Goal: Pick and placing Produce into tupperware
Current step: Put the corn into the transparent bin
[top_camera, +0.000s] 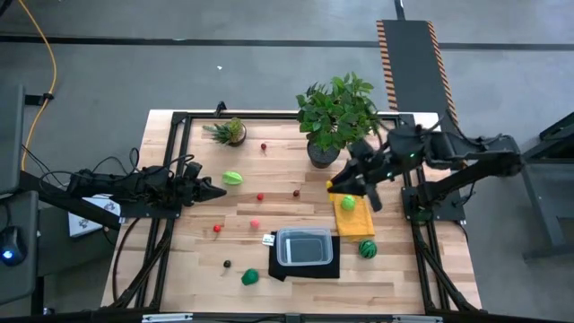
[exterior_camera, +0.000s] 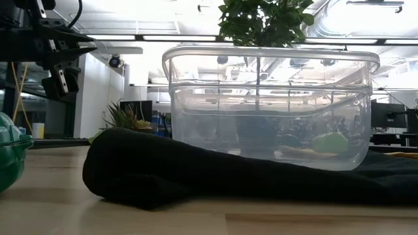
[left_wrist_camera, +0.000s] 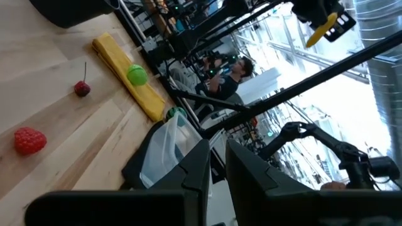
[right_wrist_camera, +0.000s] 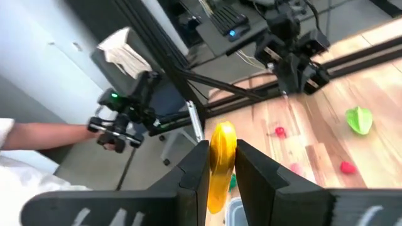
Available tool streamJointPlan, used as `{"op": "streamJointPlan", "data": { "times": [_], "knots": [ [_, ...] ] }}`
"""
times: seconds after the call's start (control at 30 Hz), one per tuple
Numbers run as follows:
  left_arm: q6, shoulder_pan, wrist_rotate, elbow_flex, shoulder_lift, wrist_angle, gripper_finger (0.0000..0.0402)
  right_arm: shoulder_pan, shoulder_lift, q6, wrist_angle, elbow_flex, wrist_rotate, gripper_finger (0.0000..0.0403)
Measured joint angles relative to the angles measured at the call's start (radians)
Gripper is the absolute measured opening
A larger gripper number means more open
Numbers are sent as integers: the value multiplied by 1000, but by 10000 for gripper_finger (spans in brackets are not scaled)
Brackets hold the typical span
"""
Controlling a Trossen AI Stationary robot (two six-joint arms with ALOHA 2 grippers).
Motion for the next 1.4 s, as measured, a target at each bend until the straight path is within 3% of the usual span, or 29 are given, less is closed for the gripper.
{"op": "streamJointPlan", "data": {
  "times": [0.47,1.4],
  "knots": [
    [0,0,4,0,0,0,42,95,125,155,-89,0,167,62],
    [61,0,23,0,0,3,42,188,440,312,-157,1,163,62]
  ]
}}
